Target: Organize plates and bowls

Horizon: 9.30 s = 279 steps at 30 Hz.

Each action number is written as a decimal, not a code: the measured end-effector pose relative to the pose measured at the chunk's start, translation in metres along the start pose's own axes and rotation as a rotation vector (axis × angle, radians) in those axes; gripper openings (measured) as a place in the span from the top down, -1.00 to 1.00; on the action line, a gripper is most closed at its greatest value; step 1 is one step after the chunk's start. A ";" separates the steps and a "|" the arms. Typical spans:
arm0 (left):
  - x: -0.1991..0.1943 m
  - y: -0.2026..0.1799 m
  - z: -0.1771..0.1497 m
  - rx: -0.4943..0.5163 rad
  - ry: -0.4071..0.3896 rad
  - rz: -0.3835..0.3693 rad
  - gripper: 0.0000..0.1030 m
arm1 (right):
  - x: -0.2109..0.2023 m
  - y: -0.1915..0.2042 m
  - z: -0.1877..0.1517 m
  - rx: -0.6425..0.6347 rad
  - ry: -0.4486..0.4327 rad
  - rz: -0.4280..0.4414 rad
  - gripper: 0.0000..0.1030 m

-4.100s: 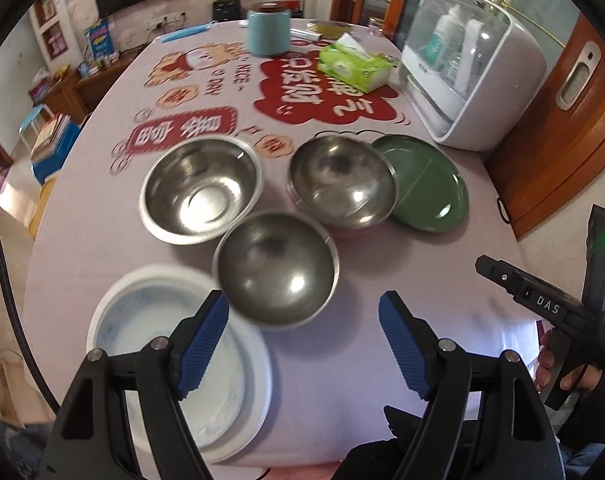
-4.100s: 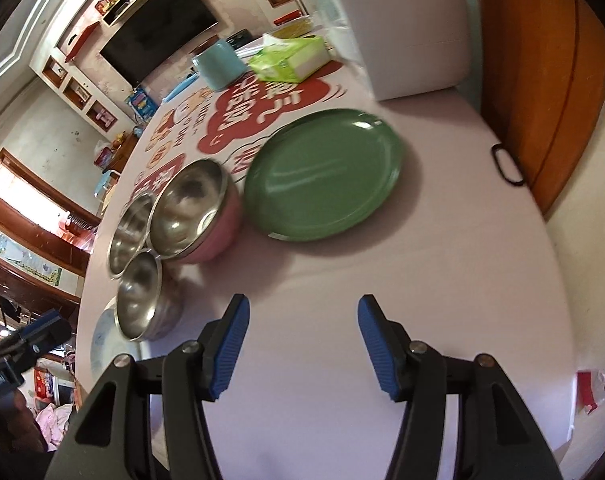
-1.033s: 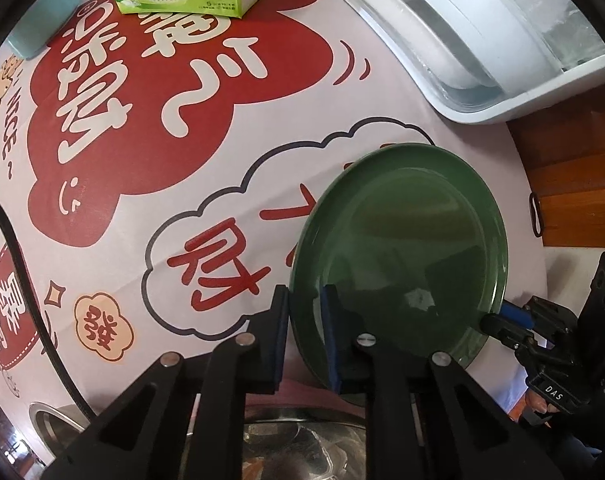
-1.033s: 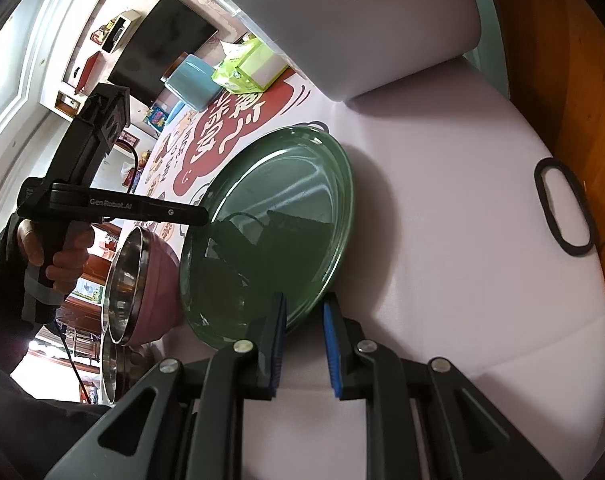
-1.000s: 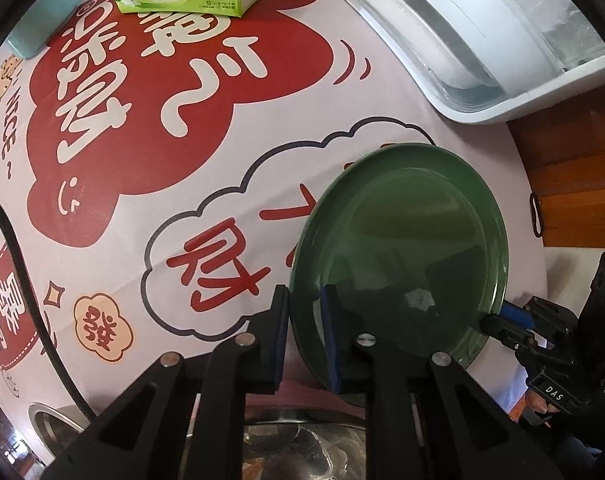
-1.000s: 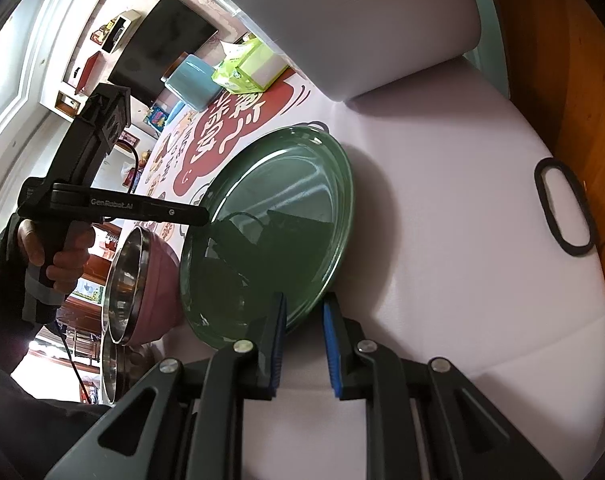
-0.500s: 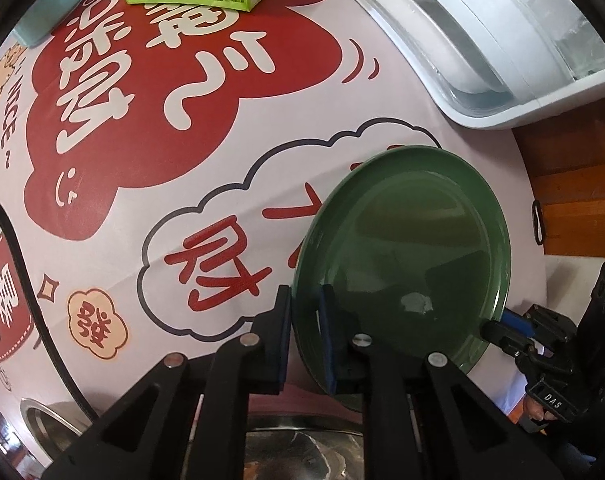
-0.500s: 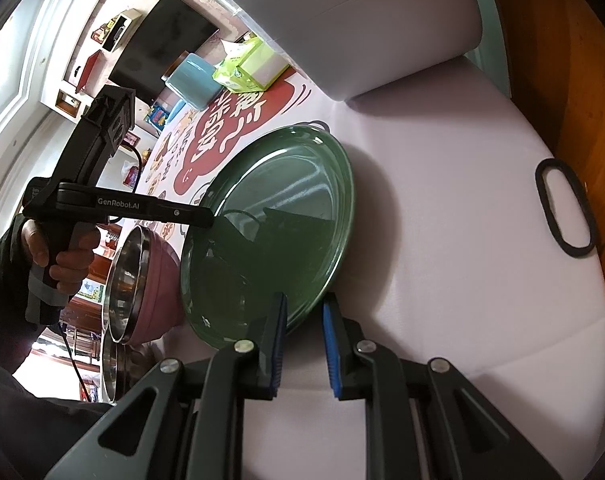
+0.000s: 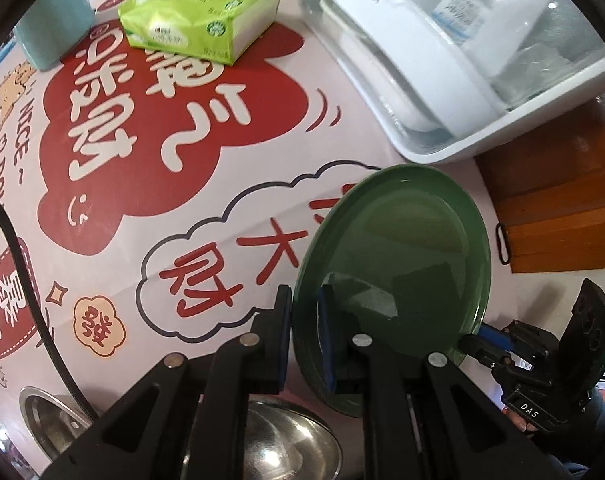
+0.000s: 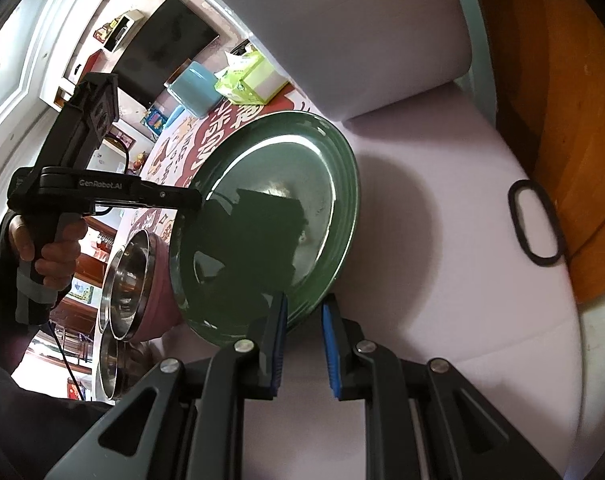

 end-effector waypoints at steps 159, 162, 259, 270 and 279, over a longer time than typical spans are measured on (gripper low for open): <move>-0.098 0.217 -0.429 -0.411 -0.156 -0.006 0.53 | 0.065 0.299 -0.216 -0.350 0.167 -0.212 0.35; -0.099 0.216 -0.428 -0.414 -0.162 0.005 0.48 | 0.056 0.299 -0.211 -0.344 0.140 -0.212 0.35; -0.048 0.238 -0.261 -0.959 -0.302 -0.030 0.47 | 0.217 0.281 0.029 -0.494 0.501 -0.006 0.69; -0.048 0.237 -0.257 -0.940 -0.317 -0.038 0.66 | 0.214 0.281 0.029 -0.492 0.487 -0.019 0.82; -0.064 0.241 -0.261 -0.933 -0.377 -0.030 0.66 | 0.201 0.289 0.031 -0.490 0.445 0.005 0.82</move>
Point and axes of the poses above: each gripper's, at about its wrist camera, not at the fingertips, and x roughly the way its jaws point, y to its left, z to its top, the point moved 3 cm from there along x, roughly the way its jaws point, and after that the axes turned 2 degrees about z, right-handed, at the moved point
